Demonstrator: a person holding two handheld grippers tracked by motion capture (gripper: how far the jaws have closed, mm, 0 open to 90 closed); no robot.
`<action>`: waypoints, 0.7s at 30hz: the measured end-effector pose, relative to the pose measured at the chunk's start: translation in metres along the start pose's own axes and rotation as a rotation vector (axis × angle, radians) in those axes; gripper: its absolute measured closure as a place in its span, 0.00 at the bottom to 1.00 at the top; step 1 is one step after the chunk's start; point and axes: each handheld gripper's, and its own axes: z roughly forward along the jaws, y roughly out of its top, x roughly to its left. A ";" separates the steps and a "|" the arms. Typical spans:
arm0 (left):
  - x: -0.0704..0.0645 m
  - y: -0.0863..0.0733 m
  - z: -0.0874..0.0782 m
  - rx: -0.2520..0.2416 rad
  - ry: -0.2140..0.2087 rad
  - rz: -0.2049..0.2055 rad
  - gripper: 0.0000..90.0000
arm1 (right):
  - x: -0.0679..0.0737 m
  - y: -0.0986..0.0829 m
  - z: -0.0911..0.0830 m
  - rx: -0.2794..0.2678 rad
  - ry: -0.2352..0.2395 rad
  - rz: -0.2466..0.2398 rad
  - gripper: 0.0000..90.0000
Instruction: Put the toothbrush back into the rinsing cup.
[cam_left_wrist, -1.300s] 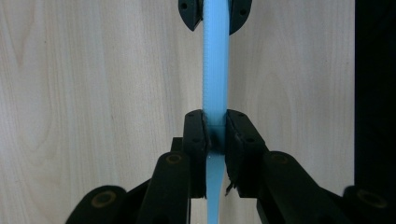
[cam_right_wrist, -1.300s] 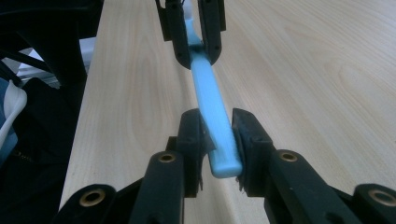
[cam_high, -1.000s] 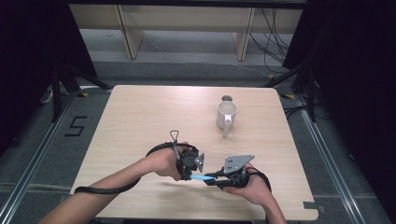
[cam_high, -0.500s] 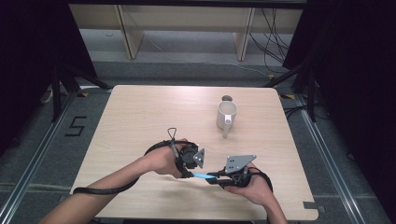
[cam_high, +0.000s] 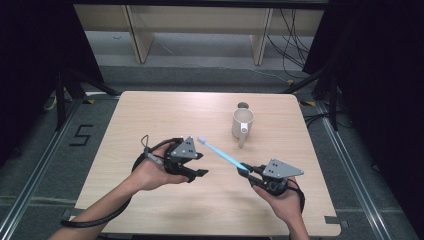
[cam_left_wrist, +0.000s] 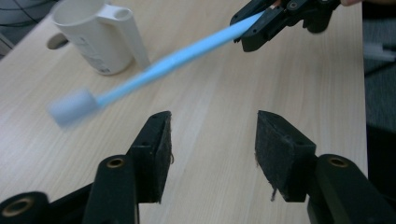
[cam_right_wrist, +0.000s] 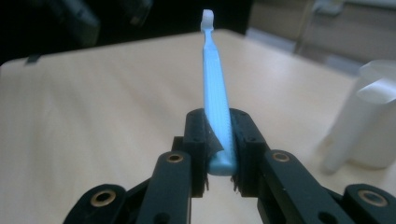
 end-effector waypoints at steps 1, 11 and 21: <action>0.001 -0.002 -0.001 -0.038 0.015 -0.025 0.50 | 0.000 0.004 -0.001 -0.024 -0.016 0.014 0.88; 0.007 -0.025 0.003 -0.224 0.027 -0.290 0.46 | 0.000 0.046 0.004 -0.238 -0.201 0.074 0.88; 0.017 -0.021 -0.023 -0.232 0.128 -0.267 0.44 | 0.006 0.059 0.028 -0.276 -0.190 0.060 0.88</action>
